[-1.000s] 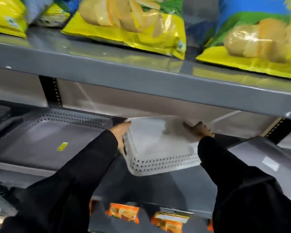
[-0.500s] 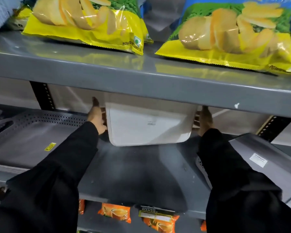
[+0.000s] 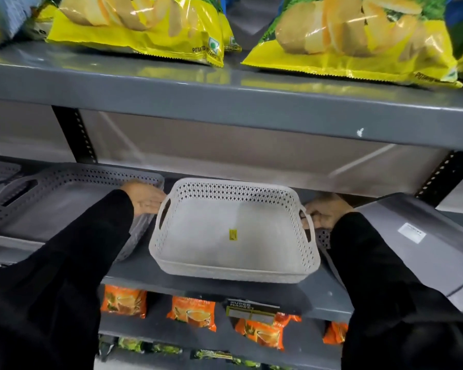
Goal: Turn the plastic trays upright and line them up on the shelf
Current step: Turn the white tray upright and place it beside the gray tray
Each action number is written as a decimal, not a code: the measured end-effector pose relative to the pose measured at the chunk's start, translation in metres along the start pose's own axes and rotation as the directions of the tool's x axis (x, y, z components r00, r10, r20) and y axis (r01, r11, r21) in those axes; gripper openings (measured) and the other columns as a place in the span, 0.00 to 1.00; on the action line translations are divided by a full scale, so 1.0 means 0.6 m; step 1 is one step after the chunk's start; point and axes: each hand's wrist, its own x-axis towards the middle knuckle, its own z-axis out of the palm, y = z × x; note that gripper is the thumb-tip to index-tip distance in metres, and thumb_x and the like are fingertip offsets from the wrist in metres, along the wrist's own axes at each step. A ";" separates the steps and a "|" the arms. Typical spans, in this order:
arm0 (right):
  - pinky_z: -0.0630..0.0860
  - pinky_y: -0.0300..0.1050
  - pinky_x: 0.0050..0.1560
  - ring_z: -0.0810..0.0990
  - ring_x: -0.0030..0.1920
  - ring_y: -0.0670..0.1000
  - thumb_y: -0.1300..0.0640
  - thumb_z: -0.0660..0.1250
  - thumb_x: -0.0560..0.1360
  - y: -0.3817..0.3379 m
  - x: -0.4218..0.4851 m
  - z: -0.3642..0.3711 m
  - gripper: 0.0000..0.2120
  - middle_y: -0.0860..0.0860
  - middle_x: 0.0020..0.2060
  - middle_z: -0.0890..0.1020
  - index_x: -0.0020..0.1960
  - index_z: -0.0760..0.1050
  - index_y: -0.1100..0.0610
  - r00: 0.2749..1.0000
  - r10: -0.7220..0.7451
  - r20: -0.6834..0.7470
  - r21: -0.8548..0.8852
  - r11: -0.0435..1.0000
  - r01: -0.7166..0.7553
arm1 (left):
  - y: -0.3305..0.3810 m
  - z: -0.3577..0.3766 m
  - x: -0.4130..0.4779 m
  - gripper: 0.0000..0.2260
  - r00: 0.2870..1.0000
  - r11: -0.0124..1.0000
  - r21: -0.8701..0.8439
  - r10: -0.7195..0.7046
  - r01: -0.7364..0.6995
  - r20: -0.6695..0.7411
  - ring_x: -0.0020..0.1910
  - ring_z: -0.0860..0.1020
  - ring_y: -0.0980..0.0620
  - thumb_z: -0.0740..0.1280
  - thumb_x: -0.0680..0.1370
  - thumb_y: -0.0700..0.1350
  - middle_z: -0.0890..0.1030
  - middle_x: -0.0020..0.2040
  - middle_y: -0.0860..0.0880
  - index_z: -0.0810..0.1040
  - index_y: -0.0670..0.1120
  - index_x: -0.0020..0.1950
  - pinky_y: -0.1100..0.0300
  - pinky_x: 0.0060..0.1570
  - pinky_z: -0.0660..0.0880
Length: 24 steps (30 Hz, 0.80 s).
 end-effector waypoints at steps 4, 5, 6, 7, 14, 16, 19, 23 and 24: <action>0.78 0.44 0.21 0.81 0.20 0.55 0.78 0.56 0.72 0.002 -0.013 0.005 0.10 0.64 0.37 0.78 0.49 0.74 0.71 1.000 0.009 -0.003 -0.129 0.992 -0.009 | -0.009 0.011 -0.006 0.10 0.993 0.986 0.167 0.033 -0.013 -0.116 0.48 0.78 0.44 0.62 0.76 0.28 0.79 0.58 0.35 0.76 0.31 0.57 0.52 0.57 0.78; 0.77 0.44 0.20 0.80 0.19 0.55 0.78 0.56 0.72 0.001 -0.021 0.008 0.09 0.64 0.36 0.77 0.46 0.73 0.71 1.000 0.005 0.000 -0.137 0.991 -0.005 | -0.009 0.012 -0.005 0.13 0.989 0.983 0.184 0.050 -0.023 -0.142 0.51 0.78 0.43 0.62 0.75 0.27 0.79 0.61 0.34 0.76 0.31 0.59 0.48 0.61 0.76; 0.77 0.45 0.18 0.80 0.19 0.56 0.79 0.56 0.72 0.000 -0.027 0.010 0.08 0.64 0.35 0.77 0.42 0.72 0.71 1.000 0.007 -0.011 -0.131 0.991 -0.008 | -0.008 0.012 -0.008 0.15 0.987 0.980 0.198 0.053 -0.021 -0.154 0.53 0.79 0.42 0.63 0.74 0.26 0.79 0.61 0.34 0.77 0.32 0.60 0.47 0.62 0.76; 0.77 0.45 0.18 0.80 0.22 0.58 0.79 0.56 0.73 0.001 -0.028 0.011 0.09 0.64 0.34 0.76 0.40 0.71 0.71 1.000 0.005 -0.021 -0.133 0.991 -0.008 | -0.010 0.010 -0.009 0.15 0.985 0.977 0.210 0.063 -0.028 -0.162 0.55 0.81 0.40 0.64 0.73 0.26 0.80 0.60 0.34 0.78 0.33 0.59 0.47 0.61 0.76; 0.79 0.49 0.25 0.77 0.31 0.60 0.77 0.57 0.74 0.002 -0.041 0.020 0.09 0.64 0.33 0.75 0.40 0.71 0.70 0.997 0.038 -0.060 -0.122 0.991 -0.045 | -0.015 -0.004 -0.013 0.19 0.989 0.977 0.201 0.102 -0.079 -0.109 0.54 0.79 0.42 0.66 0.73 0.25 0.79 0.62 0.36 0.76 0.33 0.63 0.51 0.60 0.76; 0.80 0.51 0.30 0.78 0.31 0.60 0.77 0.57 0.74 0.002 -0.044 0.023 0.08 0.64 0.33 0.76 0.39 0.71 0.70 0.996 0.035 -0.079 -0.134 0.990 -0.045 | -0.012 -0.004 -0.009 0.19 0.991 0.976 0.200 0.103 -0.083 -0.090 0.53 0.79 0.43 0.66 0.73 0.26 0.79 0.62 0.35 0.76 0.33 0.63 0.52 0.60 0.76; 0.80 0.50 0.27 0.78 0.31 0.60 0.77 0.57 0.74 0.003 -0.051 0.029 0.10 0.64 0.33 0.76 0.36 0.70 0.69 0.991 0.040 -0.128 -0.125 0.991 -0.056 | -0.010 -0.005 -0.008 0.19 0.991 0.971 0.223 0.110 -0.092 -0.072 0.52 0.78 0.44 0.65 0.74 0.26 0.78 0.62 0.36 0.75 0.33 0.64 0.54 0.59 0.75; 0.82 0.56 0.39 0.79 0.35 0.61 0.75 0.56 0.75 0.010 -0.048 0.035 0.11 0.63 0.34 0.76 0.37 0.71 0.68 0.983 0.023 -0.183 -0.097 0.994 -0.041 | -0.012 -0.010 0.007 0.19 0.989 0.951 0.291 0.131 -0.106 -0.068 0.56 0.80 0.42 0.66 0.74 0.27 0.78 0.63 0.36 0.76 0.35 0.64 0.52 0.62 0.75; 0.81 0.57 0.43 0.79 0.36 0.61 0.75 0.56 0.75 0.014 -0.045 0.037 0.09 0.62 0.34 0.77 0.39 0.72 0.68 0.980 0.015 -0.198 -0.080 0.996 -0.032 | -0.013 -0.011 0.012 0.19 0.988 0.942 0.319 0.138 -0.108 -0.074 0.54 0.80 0.43 0.66 0.74 0.27 0.79 0.63 0.36 0.76 0.36 0.64 0.52 0.62 0.76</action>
